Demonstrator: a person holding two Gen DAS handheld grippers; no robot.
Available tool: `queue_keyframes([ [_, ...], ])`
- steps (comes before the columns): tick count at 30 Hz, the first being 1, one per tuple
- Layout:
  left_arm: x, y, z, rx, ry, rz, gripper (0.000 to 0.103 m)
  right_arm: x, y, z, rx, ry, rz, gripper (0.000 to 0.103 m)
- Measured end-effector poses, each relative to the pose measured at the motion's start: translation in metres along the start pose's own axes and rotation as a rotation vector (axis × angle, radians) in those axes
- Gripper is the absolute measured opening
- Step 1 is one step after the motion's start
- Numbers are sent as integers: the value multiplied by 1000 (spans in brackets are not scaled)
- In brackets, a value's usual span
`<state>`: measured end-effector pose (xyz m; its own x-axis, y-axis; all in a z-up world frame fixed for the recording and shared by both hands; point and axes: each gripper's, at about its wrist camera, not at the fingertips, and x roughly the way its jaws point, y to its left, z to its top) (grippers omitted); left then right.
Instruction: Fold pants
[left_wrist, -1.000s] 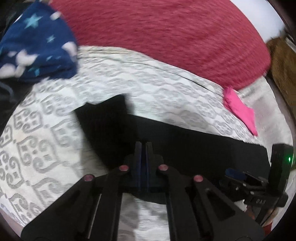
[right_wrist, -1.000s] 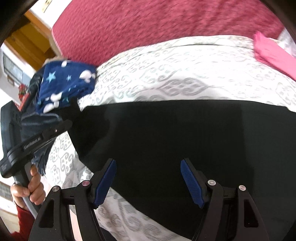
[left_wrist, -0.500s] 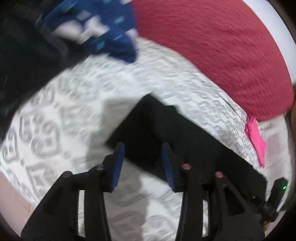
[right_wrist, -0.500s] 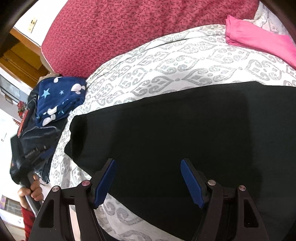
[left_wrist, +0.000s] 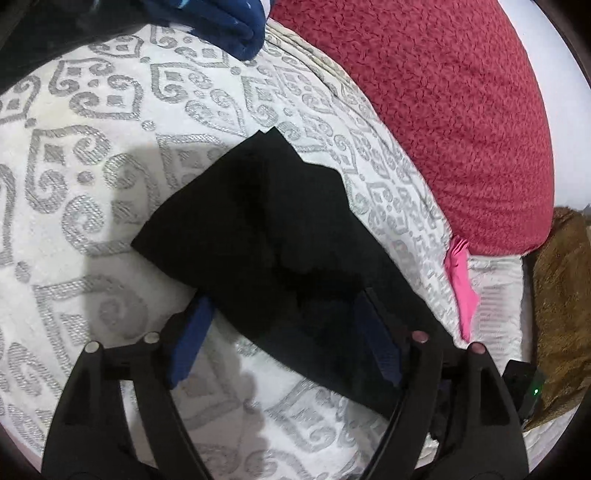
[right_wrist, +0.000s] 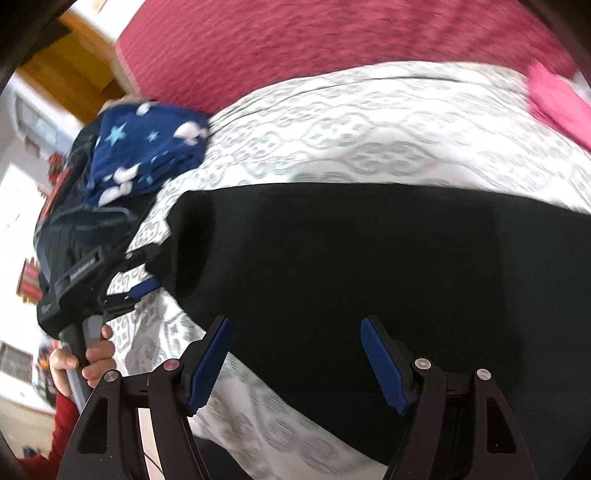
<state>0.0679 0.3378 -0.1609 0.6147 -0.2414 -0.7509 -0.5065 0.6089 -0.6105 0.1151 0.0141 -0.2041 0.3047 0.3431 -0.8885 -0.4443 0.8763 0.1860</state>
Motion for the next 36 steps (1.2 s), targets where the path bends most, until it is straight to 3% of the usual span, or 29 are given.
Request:
queue_keyframes([
  [4, 0, 9, 1, -28, 11, -51, 79, 29, 44, 17, -85, 41, 136, 74],
  [8, -1, 21, 4, -101, 14, -104, 79, 62, 96, 29, -234, 82, 171, 74],
  [14, 1, 17, 8, -72, 30, -113, 79, 102, 134, 35, -246, 100, 246, 74],
  [23, -14, 47, 8, -122, -6, -247, 79, 123, 179, 26, -332, 190, 474, 74],
  [27, -10, 44, 11, -114, 8, -213, 79, 116, 177, 24, -325, 179, 424, 74],
  [31, -3, 32, 14, -73, -2, -145, 79, 78, 148, 26, -279, 108, 354, 74],
  [32, -1, 32, 15, -62, -7, -128, 76, 63, 137, 26, -264, 75, 310, 74],
  [34, 5, 25, 18, -39, -20, -67, 36, 42, 118, 23, -236, 28, 223, 74],
  [35, 15, 24, 19, -28, 16, -33, 6, 33, 109, 21, -224, 9, 180, 74],
  [36, 19, 24, 20, -35, 32, -14, 6, 21, 96, 18, -205, -11, 121, 74],
])
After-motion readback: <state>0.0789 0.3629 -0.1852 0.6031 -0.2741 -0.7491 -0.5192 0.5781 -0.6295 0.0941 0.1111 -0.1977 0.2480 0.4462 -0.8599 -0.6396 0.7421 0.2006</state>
